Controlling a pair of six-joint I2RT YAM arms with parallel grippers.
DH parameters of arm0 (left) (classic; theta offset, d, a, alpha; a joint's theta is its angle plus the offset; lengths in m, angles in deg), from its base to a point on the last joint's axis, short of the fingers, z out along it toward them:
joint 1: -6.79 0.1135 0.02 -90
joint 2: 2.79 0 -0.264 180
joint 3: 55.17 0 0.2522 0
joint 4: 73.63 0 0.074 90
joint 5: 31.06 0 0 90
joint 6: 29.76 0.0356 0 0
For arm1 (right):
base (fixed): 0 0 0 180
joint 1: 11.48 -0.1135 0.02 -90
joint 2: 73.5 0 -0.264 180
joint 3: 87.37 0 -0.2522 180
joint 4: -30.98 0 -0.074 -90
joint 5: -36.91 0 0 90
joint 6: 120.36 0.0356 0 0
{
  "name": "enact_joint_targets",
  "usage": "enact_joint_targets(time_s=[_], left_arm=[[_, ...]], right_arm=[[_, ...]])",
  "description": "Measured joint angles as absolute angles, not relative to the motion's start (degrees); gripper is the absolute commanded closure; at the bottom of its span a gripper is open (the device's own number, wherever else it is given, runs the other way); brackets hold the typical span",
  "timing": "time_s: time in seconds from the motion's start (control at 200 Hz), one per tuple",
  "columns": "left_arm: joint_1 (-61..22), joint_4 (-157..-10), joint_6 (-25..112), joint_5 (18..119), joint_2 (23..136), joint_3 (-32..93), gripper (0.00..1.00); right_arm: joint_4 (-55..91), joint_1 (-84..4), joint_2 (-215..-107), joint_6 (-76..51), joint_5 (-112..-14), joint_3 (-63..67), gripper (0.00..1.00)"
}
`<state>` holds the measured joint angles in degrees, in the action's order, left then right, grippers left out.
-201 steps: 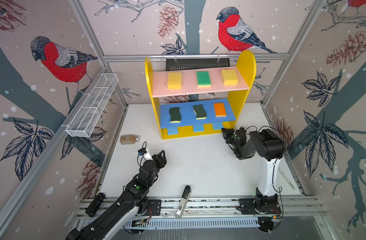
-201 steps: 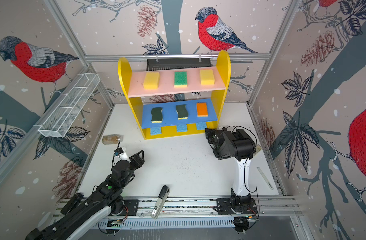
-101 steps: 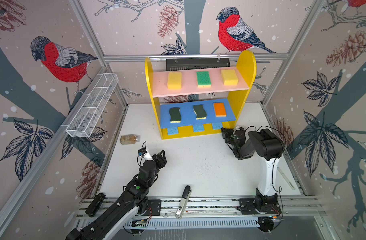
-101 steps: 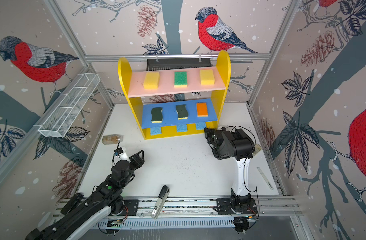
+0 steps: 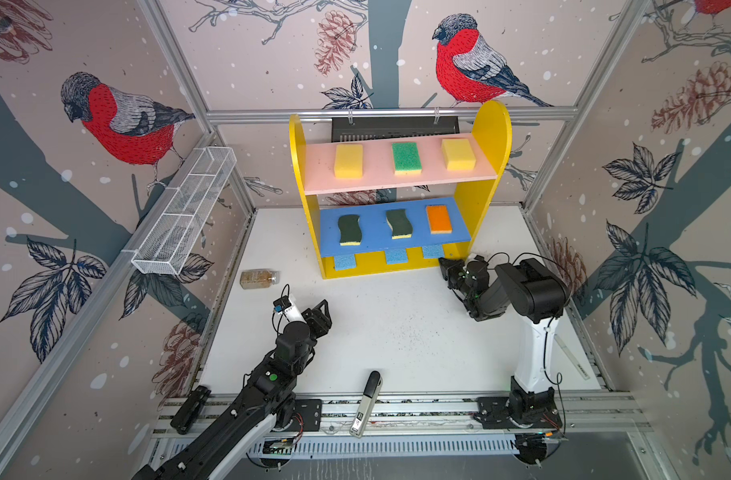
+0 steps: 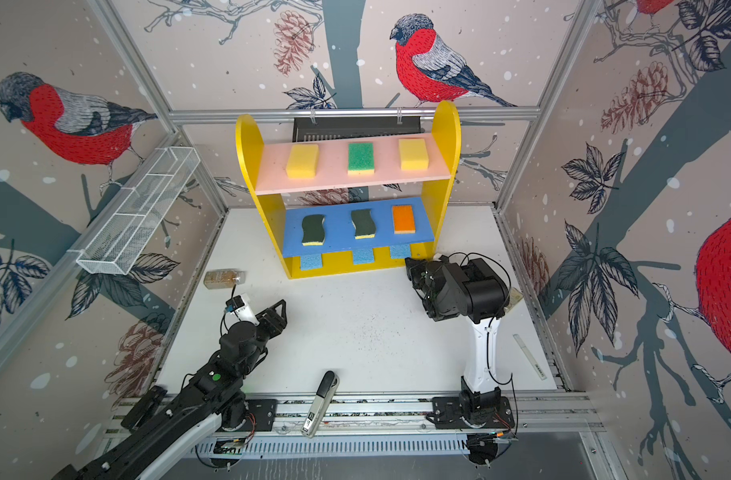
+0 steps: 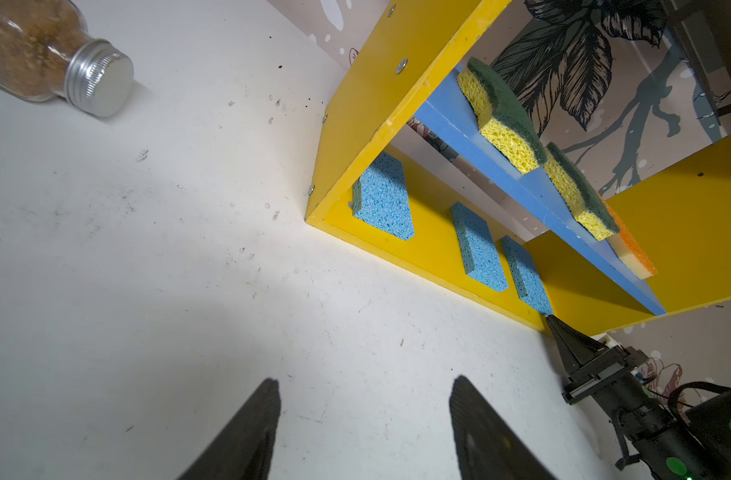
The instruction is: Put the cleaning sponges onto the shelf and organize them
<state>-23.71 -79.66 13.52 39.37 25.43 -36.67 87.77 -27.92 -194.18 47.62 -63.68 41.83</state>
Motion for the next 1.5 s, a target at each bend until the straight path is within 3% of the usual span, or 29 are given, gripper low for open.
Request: enact_joint_targets(time_s=[0.645,0.775,0.946,1.181,1.321,1.496], left_arm=[[-23.7,-87.8,18.7,37.9,24.6,-31.1,0.3],[-23.7,-87.9,20.5,39.3,25.3,-29.7,0.29],[-23.8,-88.4,22.4,40.6,27.5,-28.1,0.28],[-23.8,-89.6,26.1,40.9,30.3,-24.4,0.27],[-23.7,-89.8,27.8,40.9,31.6,-22.9,0.25],[-23.3,-90.7,30.5,40.9,35.2,-20.0,0.22]], right_arm=[[59.2,-29.3,-175.5,37.0,-60.3,46.5,0.95],[52.8,-29.7,-170.5,33.5,-58.7,46.2,0.87],[43.2,-30.7,-162.5,27.4,-54.5,45.0,0.65],[33.3,-31.4,-153.3,18.2,-47.4,44.0,0.57],[29.5,-31.5,-148.9,13.8,-44.1,44.2,0.4],[26.9,-31.6,-144.5,8.1,-41.1,45.2,0.32]])
